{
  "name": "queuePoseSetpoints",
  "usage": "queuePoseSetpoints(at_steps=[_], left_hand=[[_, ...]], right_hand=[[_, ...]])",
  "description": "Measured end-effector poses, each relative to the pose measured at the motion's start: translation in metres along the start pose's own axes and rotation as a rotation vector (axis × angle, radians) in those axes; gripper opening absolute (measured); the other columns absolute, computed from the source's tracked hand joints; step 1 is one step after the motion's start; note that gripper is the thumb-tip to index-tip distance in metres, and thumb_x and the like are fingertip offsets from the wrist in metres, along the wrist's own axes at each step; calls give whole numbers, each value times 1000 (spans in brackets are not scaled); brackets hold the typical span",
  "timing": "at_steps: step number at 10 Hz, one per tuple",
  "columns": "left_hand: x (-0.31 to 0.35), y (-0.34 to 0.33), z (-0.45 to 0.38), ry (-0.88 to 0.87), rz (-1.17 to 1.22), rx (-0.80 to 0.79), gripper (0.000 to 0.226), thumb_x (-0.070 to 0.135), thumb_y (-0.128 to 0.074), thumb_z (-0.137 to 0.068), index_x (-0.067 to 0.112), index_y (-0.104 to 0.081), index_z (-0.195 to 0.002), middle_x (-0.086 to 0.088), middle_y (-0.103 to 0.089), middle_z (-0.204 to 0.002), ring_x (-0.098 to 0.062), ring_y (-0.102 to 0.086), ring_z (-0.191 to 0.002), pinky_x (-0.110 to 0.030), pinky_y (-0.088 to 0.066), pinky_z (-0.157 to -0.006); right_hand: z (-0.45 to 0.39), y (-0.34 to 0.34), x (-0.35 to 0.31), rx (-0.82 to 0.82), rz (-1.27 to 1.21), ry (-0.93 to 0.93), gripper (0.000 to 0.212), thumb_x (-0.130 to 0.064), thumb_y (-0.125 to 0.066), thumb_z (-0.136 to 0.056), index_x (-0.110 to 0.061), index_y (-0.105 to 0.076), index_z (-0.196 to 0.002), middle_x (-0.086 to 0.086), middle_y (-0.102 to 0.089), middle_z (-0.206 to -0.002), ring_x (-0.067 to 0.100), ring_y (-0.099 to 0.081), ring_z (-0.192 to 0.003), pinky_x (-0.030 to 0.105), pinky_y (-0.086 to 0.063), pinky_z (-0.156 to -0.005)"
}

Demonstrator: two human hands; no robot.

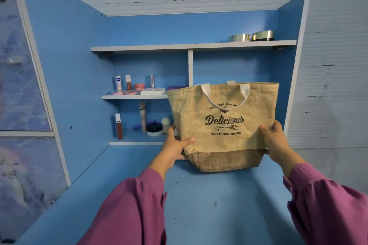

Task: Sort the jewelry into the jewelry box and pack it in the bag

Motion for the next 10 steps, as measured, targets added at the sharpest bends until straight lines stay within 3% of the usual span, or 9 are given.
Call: queuePoseSetpoints(at_steps=[2,4,6,8,9,10], left_hand=[[-1,-35,-8,-7,2,-39,80,7,-71,-82,34,-24,-141,-8,-50,-133,-29,-61,-107,-53,-58,-68],[-9,-44,-10,17,-28,-57,83,8,-72,-82,32,-21,-144,-6,-50,-134,-27,-62,-104,-51,-58,-69],[-18,-36,-6,58,-28,-86,89,9,-75,-80,39,-20,-144,-6,-49,-137,-28,-60,-111,-57,-54,-80],[-18,-33,-7,57,-37,-91,95,10,-75,-79,41,-16,-147,-6,-49,-138,-29,-60,-111,-54,-55,-81],[-18,-28,-6,47,-93,-86,98,15,-76,-79,41,-10,-148,-7,-40,-147,-31,-56,-117,-52,-53,-87],[-14,-22,-2,36,-119,-45,99,17,-75,-80,40,-8,-149,-9,-27,-154,-33,-51,-122,-48,-53,-88]], right_hand=[[-16,27,2,78,9,15,41,-23,-45,-99,-24,-34,-139,0,-45,-122,27,-46,-116,59,-41,-99],[-19,36,16,84,-1,-30,43,-23,-43,-99,-24,-31,-141,5,-42,-138,31,-44,-123,58,-40,-101],[-20,37,29,86,33,-10,45,-24,-45,-98,-24,-31,-141,5,-46,-136,30,-46,-122,57,-39,-102],[-19,32,35,280,78,13,54,-24,-56,-91,-18,-35,-141,10,-51,-134,31,-51,-118,48,-42,-101],[-12,30,27,493,256,72,48,-21,-57,-88,-14,-43,-134,15,-51,-133,35,-48,-121,51,-41,-100],[4,18,16,526,298,242,38,-16,-53,-89,-9,-49,-126,15,-52,-128,32,-47,-120,49,-40,-101]])
Point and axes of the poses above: each hand's wrist, its own z-axis away from the middle knuckle, its own y-axis out of the back of the hand, x = y × z, the point moved 1 cm from there along -z, towards the middle knuckle
